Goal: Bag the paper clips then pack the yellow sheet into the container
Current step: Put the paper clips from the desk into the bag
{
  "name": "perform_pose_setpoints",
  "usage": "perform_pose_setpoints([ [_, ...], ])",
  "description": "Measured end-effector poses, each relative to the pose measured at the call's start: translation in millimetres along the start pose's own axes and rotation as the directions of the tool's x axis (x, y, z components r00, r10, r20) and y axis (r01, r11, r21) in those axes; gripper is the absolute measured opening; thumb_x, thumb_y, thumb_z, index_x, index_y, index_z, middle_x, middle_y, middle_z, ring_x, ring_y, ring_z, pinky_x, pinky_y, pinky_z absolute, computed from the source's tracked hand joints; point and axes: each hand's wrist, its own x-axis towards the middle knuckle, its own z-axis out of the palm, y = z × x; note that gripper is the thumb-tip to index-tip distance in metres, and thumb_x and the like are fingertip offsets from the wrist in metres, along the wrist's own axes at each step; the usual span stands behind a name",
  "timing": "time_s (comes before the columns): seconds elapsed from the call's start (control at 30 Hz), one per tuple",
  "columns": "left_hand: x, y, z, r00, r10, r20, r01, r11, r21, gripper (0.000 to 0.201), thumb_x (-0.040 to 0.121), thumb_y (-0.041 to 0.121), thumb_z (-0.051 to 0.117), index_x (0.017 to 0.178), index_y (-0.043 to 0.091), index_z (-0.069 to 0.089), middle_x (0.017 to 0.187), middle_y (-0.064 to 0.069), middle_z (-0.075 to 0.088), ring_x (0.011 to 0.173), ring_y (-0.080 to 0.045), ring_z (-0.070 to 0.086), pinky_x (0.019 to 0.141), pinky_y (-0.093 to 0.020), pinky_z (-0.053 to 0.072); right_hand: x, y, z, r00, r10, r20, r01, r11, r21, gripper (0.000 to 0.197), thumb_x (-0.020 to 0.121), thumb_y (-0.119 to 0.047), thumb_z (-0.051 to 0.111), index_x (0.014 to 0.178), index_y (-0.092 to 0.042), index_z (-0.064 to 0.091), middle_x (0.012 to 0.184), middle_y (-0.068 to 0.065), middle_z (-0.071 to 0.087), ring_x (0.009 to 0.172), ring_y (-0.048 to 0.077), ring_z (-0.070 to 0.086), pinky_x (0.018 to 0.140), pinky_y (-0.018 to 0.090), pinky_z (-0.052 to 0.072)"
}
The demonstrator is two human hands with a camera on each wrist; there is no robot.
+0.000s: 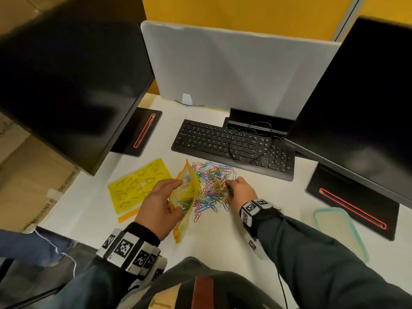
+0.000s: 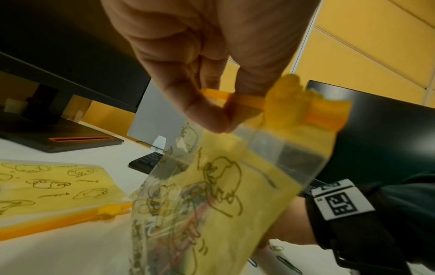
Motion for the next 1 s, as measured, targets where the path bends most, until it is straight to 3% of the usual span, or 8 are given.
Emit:
perform_pose_setpoints([
  [0.23,0.6,-0.4,3.3,1.0,0.006,0.029,-0.005,0.999,-0.049,0.058,0.067,0.001,0.068,0.119,0.022,0.054,0.114,0.013,0.043,0.05,-0.005,0.044,0.058,-0.001,0.037,5.4,-5.2,5.1,0.999,-0.044,0.031,0.048,0.989,-0.139,0.023,0.088,-0.005,0.045,0.107,-0.006,0.058,0.11,0.017,0.06,0.1,0.033,0.058,0.084,0.034,0.047],
  [0.4,5.4,1.5,9.5,0.999,-0.005,0.043,0.009,0.996,-0.093,0.057,0.065,0.012,0.077,0.117,0.023,0.055,0.113,0.012,0.043,0.053,-0.005,0.047,0.057,-0.002,0.038,-14.4,-3.3,-25.1,0.986,0.141,-0.086,-0.112,0.954,0.277,0.009,0.085,-0.009,0.061,0.091,-0.012,0.067,0.088,0.01,0.068,0.078,0.023,0.061,0.071,0.025,0.048],
  [0.53,10.8,5.0,17.1,0.996,-0.006,0.087,0.015,0.994,-0.106,0.063,0.057,0.022,0.083,0.114,0.022,0.057,0.113,0.009,0.045,0.057,0.0,0.046,0.056,-0.001,0.037,-36.7,-37.3,-57.3,0.985,0.155,-0.081,-0.019,0.555,0.832,0.016,0.08,0.003,0.066,0.08,-0.013,0.062,0.07,0.007,0.058,0.046,0.008,0.058,0.047,0.016,0.05],
  [0.63,14.7,8.3,21.8,0.992,0.013,0.122,-0.002,0.996,-0.093,0.069,0.055,0.025,0.084,0.117,0.02,0.054,0.113,0.008,0.043,0.06,0.003,0.045,0.059,0.001,0.034,-44.3,-68.2,-64.2,0.997,0.032,-0.063,0.045,0.4,0.916,0.016,0.079,0.005,0.066,0.082,-0.01,0.062,0.069,0.009,0.06,0.046,0.005,0.058,0.048,0.017,0.052],
  [0.77,16.6,7.8,21.4,0.995,0.012,0.103,-0.005,0.998,-0.07,0.065,0.055,0.024,0.084,0.112,0.015,0.054,0.11,0.009,0.04,0.059,-0.004,0.045,0.057,-0.001,0.034,-47.1,-85.5,-54.3,0.993,-0.114,-0.041,0.091,0.479,0.873,0.027,0.077,0.008,0.066,0.077,-0.019,0.066,0.07,0.001,0.062,0.055,-0.003,0.06,0.055,0.015,0.052],
  [0.9,14.4,-0.5,17.3,0.998,-0.017,0.064,0.025,0.993,-0.113,0.066,0.056,0.017,0.083,0.116,0.022,0.054,0.114,0.008,0.045,0.053,-0.006,0.048,0.054,-0.002,0.038,-35.9,-61.5,-56.1,0.993,0.033,-0.117,0.082,0.527,0.846,0.027,0.081,-0.001,0.065,0.086,-0.027,0.068,0.088,0.004,0.068,0.068,0.008,0.061,0.062,0.026,0.058],
  [0.97,12.2,-1.9,15.3,0.998,-0.024,0.051,0.03,0.993,-0.117,0.065,0.057,0.013,0.083,0.115,0.023,0.055,0.114,0.009,0.044,0.049,-0.011,0.049,0.055,-0.002,0.039,-28.9,-31.4,-53.9,0.987,0.134,-0.089,-0.039,0.736,0.676,0.025,0.081,-0.006,0.066,0.1,-0.021,0.063,0.093,0.004,0.062,0.071,0.011,0.058,0.066,0.033,0.058],
  [1.0,11.0,-2.1,14.0,0.999,-0.024,0.042,0.029,0.992,-0.121,0.064,0.057,0.012,0.082,0.114,0.024,0.056,0.113,0.01,0.044,0.048,-0.016,0.05,0.055,-0.003,0.039,-26.9,-13.9,-48.0,0.986,0.165,-0.02,-0.137,0.876,0.462,0.031,0.079,-0.01,0.069,0.107,-0.019,0.06,0.095,0.004,0.059,0.078,0.015,0.058,0.074,0.035,0.056],
])
